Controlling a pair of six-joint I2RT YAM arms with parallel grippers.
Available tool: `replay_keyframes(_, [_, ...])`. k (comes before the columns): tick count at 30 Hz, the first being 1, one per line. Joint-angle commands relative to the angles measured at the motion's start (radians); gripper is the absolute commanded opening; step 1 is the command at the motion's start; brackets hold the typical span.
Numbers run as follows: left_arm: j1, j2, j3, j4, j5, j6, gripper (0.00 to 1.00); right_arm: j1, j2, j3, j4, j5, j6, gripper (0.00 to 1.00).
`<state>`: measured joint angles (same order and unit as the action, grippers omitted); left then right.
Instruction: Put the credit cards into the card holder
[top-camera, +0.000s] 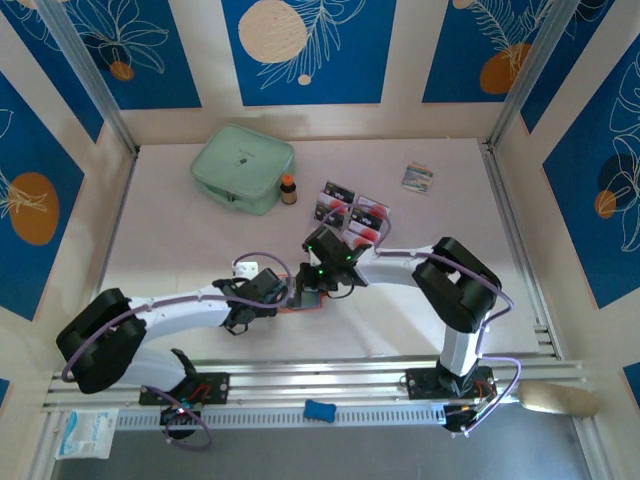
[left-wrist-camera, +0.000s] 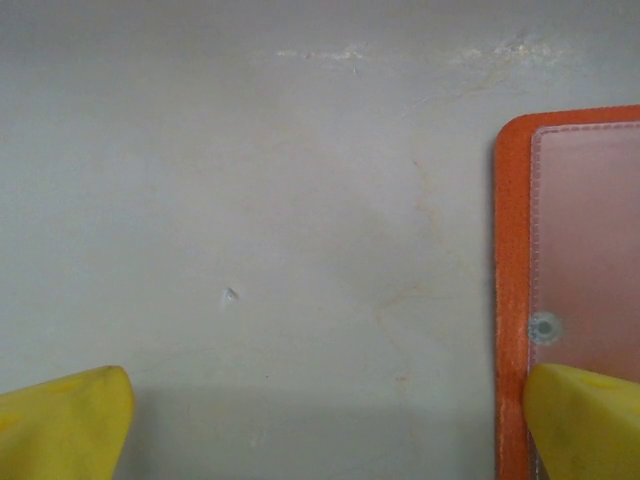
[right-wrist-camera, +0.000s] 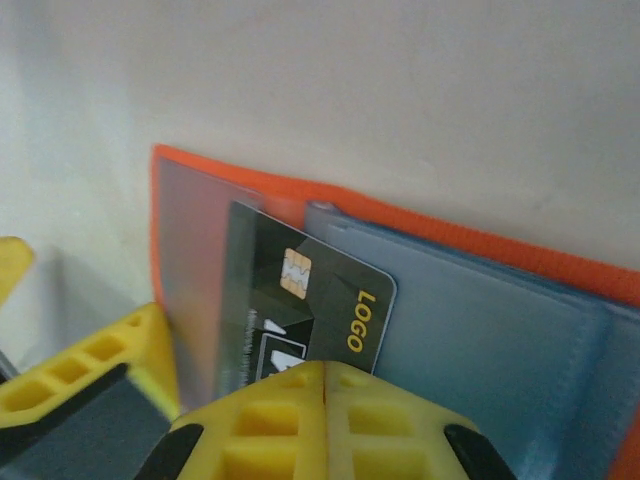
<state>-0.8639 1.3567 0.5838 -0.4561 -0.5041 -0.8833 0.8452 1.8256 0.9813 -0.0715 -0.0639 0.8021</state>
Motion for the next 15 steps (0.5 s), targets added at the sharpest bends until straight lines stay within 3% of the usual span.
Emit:
replay_keyframes(1, [0.01,0.013,-0.013,-0.015,-0.026,-0.003,1.0,0.025,0.04,0.039,-0.046,-0.027,-0.015,0.04])
replay_keyframes(8, [0.011,-0.012,0.023,-0.048,-0.041,0.007,1.0,0.052,0.096,0.105,-0.044,-0.044,0.008,0.02])
replay_keyframes(15, [0.028,-0.119,0.009,-0.103,-0.064,-0.035,1.0,0.04,0.047,0.104,-0.053,-0.048,0.005,0.01])
